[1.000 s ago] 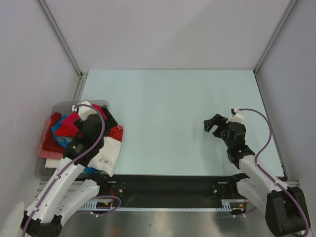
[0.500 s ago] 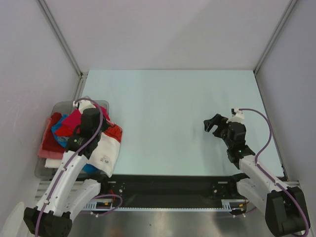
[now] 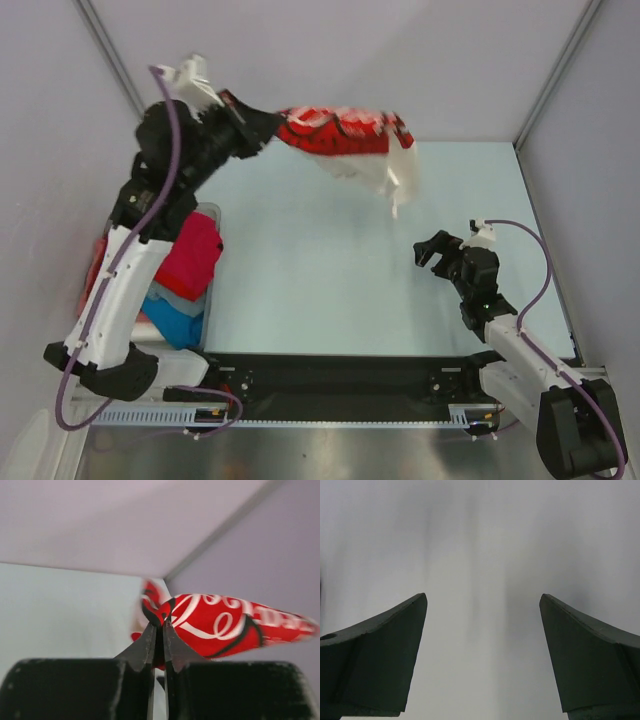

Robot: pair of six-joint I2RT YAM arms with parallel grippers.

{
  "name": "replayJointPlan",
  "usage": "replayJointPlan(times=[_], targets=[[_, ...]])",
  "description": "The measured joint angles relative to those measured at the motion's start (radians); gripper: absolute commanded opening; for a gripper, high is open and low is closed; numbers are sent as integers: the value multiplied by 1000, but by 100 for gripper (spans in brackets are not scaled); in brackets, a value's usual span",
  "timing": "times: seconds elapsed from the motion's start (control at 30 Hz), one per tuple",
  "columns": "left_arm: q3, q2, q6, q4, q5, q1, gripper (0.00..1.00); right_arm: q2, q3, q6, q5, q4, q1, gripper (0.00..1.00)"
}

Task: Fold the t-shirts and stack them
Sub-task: Grab the tshirt from the pile, then move the tshirt to the center of the board

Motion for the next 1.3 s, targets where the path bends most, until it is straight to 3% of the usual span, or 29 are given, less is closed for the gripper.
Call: replayJointPlan(times=[0.03, 0.07, 0.1, 0.13, 0.23, 0.37, 0.5, 0.83, 1.1, 1.2, 1.3], targets=[[0, -8, -17, 16, 21, 61, 35, 0, 0, 0, 0, 0, 0, 100], [-21, -27, -32, 22, 32, 137, 80, 0, 0, 0, 0, -1, -1, 100], [-45, -43, -40, 11, 19, 199, 97, 0, 0, 0, 0, 0, -2, 100], [-76, -55, -43, -1, -10, 246, 100, 0, 0, 0, 0, -1, -2, 100], [-245, -99, -14, -12, -83, 207, 100, -2, 0, 0, 0, -2, -2, 100], [-616, -194, 3, 34, -129, 101, 100, -5, 0, 0, -4, 0, -2, 100], [-864, -307, 3, 24, -163, 81, 100, -5, 0, -2, -12, 0, -2, 99], [-978, -404, 46, 206, -197, 68, 100, 68, 14, -48, -116, 12, 47, 66], [-1177, -441, 56, 298, -151, 34, 100, 198, 99, -78, -97, -35, 127, 71], [-1178, -472, 76, 306, -180, -77, 98, 240, 127, -73, -41, -53, 124, 72], [-1178, -509, 92, 317, -237, -234, 97, 283, 145, -51, -5, -70, 104, 64]])
